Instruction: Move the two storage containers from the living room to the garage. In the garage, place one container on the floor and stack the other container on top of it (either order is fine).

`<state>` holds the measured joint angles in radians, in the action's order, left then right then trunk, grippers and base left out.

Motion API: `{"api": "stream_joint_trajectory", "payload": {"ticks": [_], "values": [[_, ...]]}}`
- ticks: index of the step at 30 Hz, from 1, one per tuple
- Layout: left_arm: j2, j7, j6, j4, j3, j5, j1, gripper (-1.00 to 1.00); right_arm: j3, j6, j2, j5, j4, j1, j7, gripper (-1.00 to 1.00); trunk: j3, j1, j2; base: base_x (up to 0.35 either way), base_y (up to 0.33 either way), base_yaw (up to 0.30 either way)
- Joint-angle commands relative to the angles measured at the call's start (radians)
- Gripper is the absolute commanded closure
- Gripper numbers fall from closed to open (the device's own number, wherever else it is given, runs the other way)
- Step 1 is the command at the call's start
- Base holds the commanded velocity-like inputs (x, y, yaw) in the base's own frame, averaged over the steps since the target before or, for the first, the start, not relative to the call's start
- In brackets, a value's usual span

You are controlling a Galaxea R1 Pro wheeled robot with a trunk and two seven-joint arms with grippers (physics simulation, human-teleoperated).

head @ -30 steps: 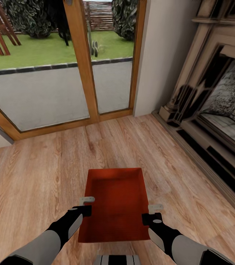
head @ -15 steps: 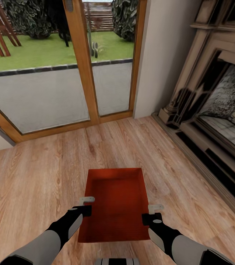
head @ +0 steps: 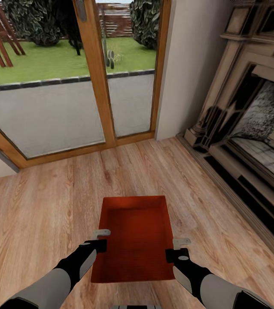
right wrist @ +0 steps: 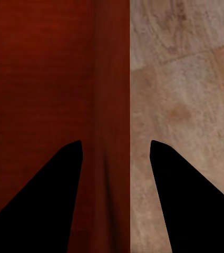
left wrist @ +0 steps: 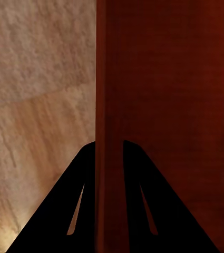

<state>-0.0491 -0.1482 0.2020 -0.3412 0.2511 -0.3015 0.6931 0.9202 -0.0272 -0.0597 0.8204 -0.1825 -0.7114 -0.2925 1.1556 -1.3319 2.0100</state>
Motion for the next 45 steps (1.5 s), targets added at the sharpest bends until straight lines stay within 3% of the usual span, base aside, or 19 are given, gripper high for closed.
{"api": "stream_joint_trajectory", "payload": {"ticks": [1, 45], "values": [[0.008, -0.014, 0.006, -0.002, 0.012, -0.004, 0.000, 1.00, 0.008, -0.003, 0.003, 0.011, 0.000, 0.000, -0.004, 1.00, -0.003, 0.004, -0.007, 0.000, 0.000, 0.000], [0.008, -0.014, 0.005, -0.002, 0.011, -0.004, 0.000, 1.00, 0.008, -0.002, 0.003, 0.011, 0.000, -0.001, -0.004, 1.00, -0.140, 0.173, -0.315, 0.000, 0.000, 0.000]]}}
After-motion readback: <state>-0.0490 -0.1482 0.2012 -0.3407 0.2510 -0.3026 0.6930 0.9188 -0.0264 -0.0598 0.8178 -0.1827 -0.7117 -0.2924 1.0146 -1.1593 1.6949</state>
